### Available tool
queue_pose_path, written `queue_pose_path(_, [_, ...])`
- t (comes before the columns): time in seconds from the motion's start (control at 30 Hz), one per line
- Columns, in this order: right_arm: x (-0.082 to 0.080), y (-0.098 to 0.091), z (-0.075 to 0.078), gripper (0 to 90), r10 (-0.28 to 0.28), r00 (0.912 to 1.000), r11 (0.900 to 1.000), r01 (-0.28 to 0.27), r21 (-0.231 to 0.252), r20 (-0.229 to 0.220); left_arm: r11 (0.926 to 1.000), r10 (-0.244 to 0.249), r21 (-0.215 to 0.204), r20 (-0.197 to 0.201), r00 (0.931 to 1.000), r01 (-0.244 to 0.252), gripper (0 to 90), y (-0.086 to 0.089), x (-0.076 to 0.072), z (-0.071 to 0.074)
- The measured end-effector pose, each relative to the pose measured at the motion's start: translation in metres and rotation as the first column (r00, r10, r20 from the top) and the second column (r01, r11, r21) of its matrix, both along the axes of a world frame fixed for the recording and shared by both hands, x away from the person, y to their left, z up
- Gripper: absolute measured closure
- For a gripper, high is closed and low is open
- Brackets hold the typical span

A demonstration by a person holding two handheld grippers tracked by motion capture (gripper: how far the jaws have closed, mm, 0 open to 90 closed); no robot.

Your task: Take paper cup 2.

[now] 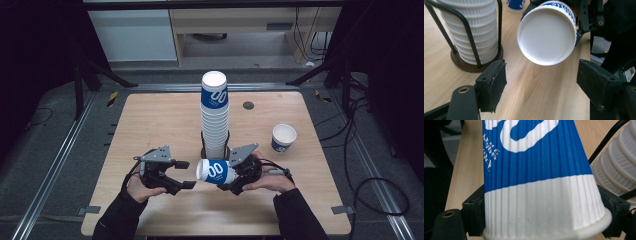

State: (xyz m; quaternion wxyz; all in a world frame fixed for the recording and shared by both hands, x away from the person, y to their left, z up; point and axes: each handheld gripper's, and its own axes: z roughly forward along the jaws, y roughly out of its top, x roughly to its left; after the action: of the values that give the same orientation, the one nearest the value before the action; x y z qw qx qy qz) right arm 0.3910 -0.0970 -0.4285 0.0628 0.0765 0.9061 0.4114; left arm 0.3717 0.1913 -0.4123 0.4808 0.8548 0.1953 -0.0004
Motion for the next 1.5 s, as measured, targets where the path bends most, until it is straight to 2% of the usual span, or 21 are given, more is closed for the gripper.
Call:
queue_pose_path(0.1, [0.001, 0.006, 0.0, 15.8, 0.011, 0.9997, 0.9979, -0.01, -0.064, 0.02, 0.9998, -0.006, 0.019, -0.009, 0.9999, 0.007, 22.7, -0.003, 0.0, -0.003])
queue_pose_path(0.33, [-0.001, 0.025, -0.001, 15.8, 0.056, 0.9974, 0.9873, -0.048, -0.151, 0.045, 0.9974, -0.025, 0.068, -0.017, 0.9996, 0.026, 21.4, -0.012, -0.001, -0.009])
queue_pose_path(0.57, [-0.006, 0.042, -0.006, 15.8, 0.102, 0.9939, 0.9807, -0.094, -0.172, 0.042, 0.9948, -0.041, 0.093, -0.028, 0.9988, 0.043, 21.0, -0.018, -0.001, -0.013])
queue_pose_path(0.77, [-0.008, 0.047, -0.006, 15.7, 0.12, 0.9918, 0.9786, -0.11, -0.174, 0.045, 0.9935, -0.057, 0.097, -0.03, 0.9979, 0.06, 24.6, -0.019, -0.001, -0.014])
queue_pose_path(0.97, [-0.008, 0.047, -0.006, 14.6, 0.118, 0.9922, 0.9806, -0.109, -0.163, 0.042, 0.9934, -0.067, 0.091, -0.026, 0.9974, 0.069, 25.6, -0.019, -0.001, -0.013])
queue_pose_path(1.13, [-0.007, 0.045, -0.007, 9.7, 0.114, 0.9934, 0.9823, -0.112, -0.151, 0.008, 0.9919, -0.071, 0.104, -0.026, 0.9971, 0.073, 25.9, -0.019, -0.001, -0.014])
queue_pose_path(1.37, [-0.004, 0.03, 0.003, 7.5, 0.074, 0.9972, 0.9952, -0.074, -0.064, -0.011, 0.9943, -0.055, 0.09, -0.03, 0.998, 0.058, 25.9, -0.011, 0.003, -0.013])
queue_pose_path(1.5, [-0.003, 0.017, 0.01, 7.3, 0.026, 0.9995, 0.9995, -0.025, 0.017, -0.017, 0.9967, -0.03, 0.075, -0.026, 0.9992, 0.032, 25.9, -0.004, 0.007, -0.012])
